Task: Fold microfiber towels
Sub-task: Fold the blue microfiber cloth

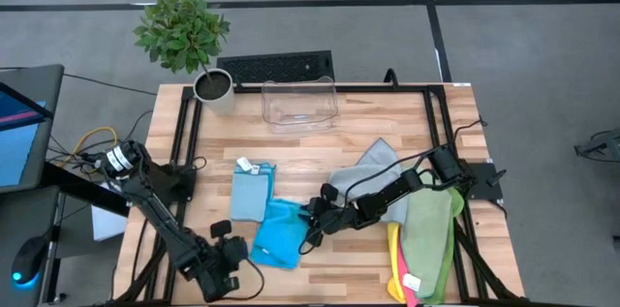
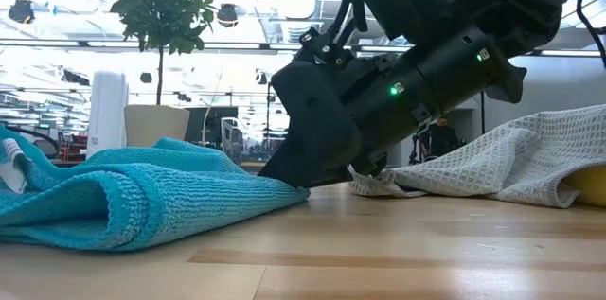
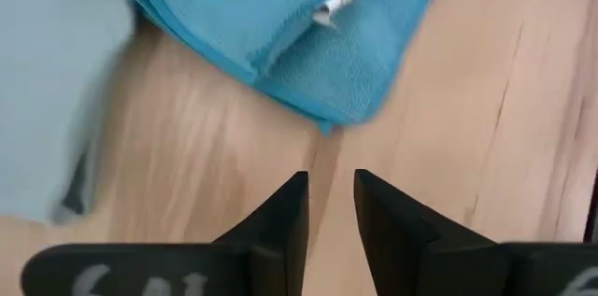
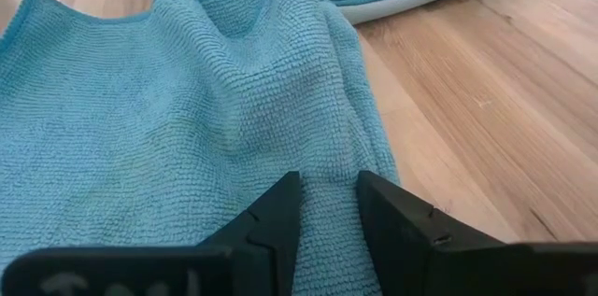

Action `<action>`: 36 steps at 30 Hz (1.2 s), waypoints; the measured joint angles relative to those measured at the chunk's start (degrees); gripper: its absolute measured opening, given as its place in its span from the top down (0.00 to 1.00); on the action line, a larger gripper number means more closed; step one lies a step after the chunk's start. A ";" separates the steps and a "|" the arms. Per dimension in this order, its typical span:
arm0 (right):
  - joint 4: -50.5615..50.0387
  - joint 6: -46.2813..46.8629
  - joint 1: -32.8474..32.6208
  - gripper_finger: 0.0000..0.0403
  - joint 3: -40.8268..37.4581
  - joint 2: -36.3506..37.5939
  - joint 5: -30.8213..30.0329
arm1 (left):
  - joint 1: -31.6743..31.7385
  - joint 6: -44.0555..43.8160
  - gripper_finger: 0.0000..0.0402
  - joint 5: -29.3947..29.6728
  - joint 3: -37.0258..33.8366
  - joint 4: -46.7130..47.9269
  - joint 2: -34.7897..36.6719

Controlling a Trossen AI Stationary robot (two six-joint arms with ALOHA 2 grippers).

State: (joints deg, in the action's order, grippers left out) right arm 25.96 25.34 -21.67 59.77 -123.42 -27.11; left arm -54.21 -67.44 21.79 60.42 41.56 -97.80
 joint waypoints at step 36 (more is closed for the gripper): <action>1.38 -21.68 2.36 0.66 7.04 4.65 2.14 | 3.01 6.95 0.99 15.30 -18.10 -38.69 -4.33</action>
State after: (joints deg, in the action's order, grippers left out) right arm 27.34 3.67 -19.31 66.81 -118.76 -24.98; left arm -51.20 -60.48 37.09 42.33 2.87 -102.13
